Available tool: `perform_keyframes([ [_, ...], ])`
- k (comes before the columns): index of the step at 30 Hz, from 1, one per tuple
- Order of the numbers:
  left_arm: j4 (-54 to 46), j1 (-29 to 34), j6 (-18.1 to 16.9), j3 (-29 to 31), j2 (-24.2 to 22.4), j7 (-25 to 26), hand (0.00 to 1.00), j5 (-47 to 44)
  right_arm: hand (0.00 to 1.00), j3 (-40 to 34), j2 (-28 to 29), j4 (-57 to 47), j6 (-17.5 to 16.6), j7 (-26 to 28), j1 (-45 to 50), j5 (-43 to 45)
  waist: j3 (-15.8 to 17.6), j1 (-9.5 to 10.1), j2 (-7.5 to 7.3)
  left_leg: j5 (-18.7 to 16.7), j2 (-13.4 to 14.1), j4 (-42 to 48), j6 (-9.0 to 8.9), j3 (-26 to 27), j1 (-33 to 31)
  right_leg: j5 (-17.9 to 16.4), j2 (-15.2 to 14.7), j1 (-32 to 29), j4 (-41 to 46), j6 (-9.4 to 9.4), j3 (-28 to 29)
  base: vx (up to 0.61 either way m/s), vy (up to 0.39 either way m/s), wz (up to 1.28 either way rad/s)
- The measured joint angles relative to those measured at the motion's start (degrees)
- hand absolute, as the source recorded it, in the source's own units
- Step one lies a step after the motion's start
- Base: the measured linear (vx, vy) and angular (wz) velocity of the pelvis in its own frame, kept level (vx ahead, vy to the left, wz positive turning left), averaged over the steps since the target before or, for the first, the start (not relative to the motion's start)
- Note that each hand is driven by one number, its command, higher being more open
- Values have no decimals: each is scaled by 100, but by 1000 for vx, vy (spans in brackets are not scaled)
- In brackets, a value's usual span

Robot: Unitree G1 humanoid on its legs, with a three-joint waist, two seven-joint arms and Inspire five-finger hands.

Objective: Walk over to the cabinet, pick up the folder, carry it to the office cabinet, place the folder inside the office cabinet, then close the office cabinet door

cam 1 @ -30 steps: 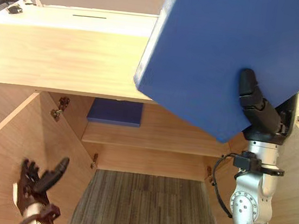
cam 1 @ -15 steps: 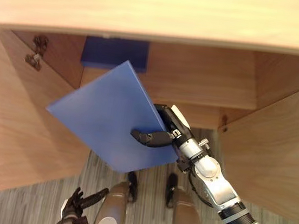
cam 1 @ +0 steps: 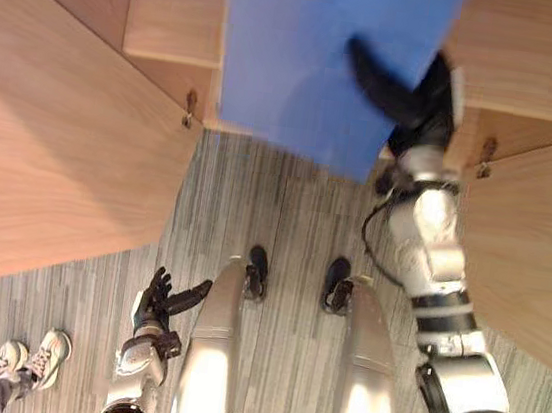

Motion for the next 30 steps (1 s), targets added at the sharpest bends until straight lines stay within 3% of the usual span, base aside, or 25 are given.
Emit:
perform_keyframes([
  [3, -261, 0, -19, -90, 1, 48, 100, -117, 0, -371, 15, 219, -174, -309, -307, 634, 1, 17, 1, -3, 5, 53, -8, -55, -146, -2, -5, -93, 24, -2, -56, -53, -25, 4],
  [10, -753, -62, -119, -350, -194, 91, 100, -202, 0, -958, 77, 1559, -215, -864, -1431, 1806, 0, 29, 2, 9, -18, 40, -2, -64, -363, 0, -32, -303, 21, -4, -73, -25, -30, 1],
  [11, -806, -65, -125, -435, -187, 136, 100, -211, 100, -1081, 94, 1702, -269, -986, -1590, 2009, 1, 50, 3, 15, -19, 12, -5, -68, -372, 0, -41, -317, 13, -4, -96, 4, -37, 1],
  [20, -894, -73, -134, -485, -275, 343, 100, -221, 100, -1412, 90, 2026, -435, -1349, -2360, 2884, -1, 98, 5, 137, -74, -239, -58, -135, -360, 2, -98, -264, -169, -7, -240, -14, -53, 7],
  [30, -892, -72, -134, -472, -319, 349, 100, -221, 100, -1191, -45, 1994, -578, -1262, -2421, 2834, -4, 42, 8, 201, -98, -396, -91, -174, -237, 10, -122, -100, -316, -18, -325, -33, -24, 4],
])
